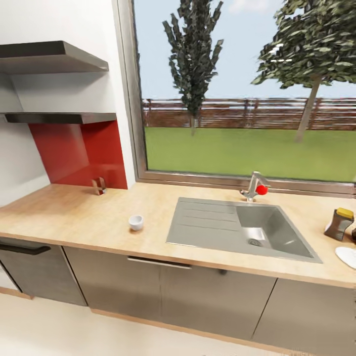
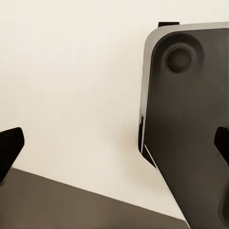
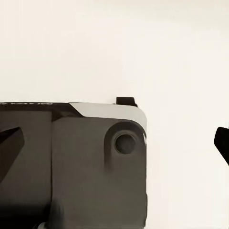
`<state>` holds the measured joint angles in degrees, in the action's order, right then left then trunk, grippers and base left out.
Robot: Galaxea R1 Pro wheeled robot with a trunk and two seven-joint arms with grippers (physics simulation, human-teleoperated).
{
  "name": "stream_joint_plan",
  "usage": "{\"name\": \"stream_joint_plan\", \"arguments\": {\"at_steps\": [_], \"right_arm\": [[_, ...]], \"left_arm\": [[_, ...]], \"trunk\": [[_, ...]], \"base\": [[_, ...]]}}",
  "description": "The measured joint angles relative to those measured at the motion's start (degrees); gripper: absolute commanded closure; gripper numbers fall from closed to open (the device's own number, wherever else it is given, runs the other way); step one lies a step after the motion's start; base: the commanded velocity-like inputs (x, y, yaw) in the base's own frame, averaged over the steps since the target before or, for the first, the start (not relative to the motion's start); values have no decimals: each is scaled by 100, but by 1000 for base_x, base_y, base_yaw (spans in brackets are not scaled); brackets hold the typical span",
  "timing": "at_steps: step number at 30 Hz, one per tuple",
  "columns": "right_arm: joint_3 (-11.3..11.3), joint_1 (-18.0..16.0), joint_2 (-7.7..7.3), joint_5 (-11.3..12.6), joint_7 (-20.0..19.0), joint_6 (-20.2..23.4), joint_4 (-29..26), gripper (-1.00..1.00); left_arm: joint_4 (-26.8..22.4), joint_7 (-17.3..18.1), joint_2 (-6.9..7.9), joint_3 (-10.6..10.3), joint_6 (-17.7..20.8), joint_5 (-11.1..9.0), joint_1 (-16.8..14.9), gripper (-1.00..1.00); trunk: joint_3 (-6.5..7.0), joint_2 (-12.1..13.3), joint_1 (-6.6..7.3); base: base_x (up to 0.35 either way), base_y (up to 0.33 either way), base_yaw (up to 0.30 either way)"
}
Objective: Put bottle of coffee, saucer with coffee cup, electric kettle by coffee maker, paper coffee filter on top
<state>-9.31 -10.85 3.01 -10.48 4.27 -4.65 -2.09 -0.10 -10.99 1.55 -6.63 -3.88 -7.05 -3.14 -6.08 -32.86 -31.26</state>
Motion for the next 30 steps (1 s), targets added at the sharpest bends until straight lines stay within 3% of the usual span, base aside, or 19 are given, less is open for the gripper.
{"name": "stream_joint_plan", "arguments": {"at_steps": [7,22,30], "right_arm": [[4,0,4,0,0,0,0,-100],[4,-1,-4,-7,2,0,9,-100],[4,0,-4,-8,-3,0,16,-100]], "left_arm": [[0,-2,3,0,1,0,0,-100],[-2,-3,-16,0,19,0,-14,-100],[0,-10,-21,0,21,0,-9,-100]], "trunk": [[0,0,0],[0,0,0],[23,0,0]], "base": [[0,336,-234],[0,336,-26],[0,336,-188]]}}
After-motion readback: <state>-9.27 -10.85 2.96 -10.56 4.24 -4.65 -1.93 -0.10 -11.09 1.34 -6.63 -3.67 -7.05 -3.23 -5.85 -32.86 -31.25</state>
